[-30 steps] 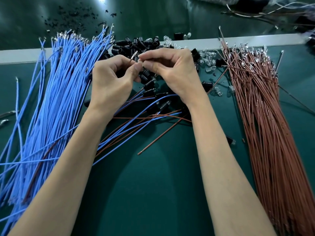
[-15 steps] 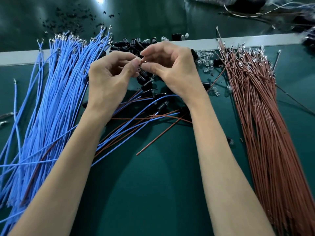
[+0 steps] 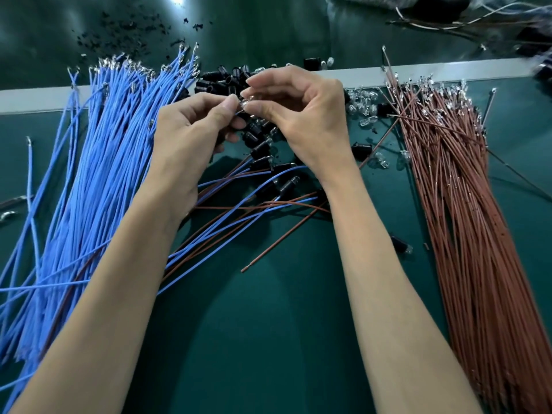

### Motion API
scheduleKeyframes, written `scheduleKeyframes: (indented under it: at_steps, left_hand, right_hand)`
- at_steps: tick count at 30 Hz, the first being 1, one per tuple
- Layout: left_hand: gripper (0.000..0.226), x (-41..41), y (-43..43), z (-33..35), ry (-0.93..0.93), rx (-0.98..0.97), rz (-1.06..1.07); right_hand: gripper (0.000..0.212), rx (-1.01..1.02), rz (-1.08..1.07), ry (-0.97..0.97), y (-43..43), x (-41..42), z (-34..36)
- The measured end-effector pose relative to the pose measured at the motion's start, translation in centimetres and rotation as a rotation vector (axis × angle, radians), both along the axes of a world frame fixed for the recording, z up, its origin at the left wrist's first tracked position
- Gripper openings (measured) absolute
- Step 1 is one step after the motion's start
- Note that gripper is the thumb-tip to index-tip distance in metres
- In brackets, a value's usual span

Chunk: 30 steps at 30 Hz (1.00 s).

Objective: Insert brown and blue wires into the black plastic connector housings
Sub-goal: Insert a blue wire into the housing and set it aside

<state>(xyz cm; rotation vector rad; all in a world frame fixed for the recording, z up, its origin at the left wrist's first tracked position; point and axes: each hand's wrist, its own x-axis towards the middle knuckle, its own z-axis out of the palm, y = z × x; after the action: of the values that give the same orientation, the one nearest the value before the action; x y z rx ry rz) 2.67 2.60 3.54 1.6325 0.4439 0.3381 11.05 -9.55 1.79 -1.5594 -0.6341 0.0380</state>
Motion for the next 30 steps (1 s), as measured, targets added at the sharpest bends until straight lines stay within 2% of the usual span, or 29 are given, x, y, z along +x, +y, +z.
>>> scheduleKeyframes:
  at_steps: [10,21,30]
  left_hand:
    - [0.017,-0.2,0.2,0.5,0.041,-0.094,-0.051]
    - [0.026,-0.3,1.1,0.7,0.107,-0.1,-0.119]
    - [0.019,-0.9,2.1,1.1,0.207,-0.203,-0.299]
  right_hand:
    - [0.028,0.036,0.069,0.042,-0.1,-0.1,0.0]
    - [0.028,0.033,0.127,0.067,-0.1,0.1,-0.4]
    - [0.035,0.063,0.273,0.111,-0.4,0.0,0.0]
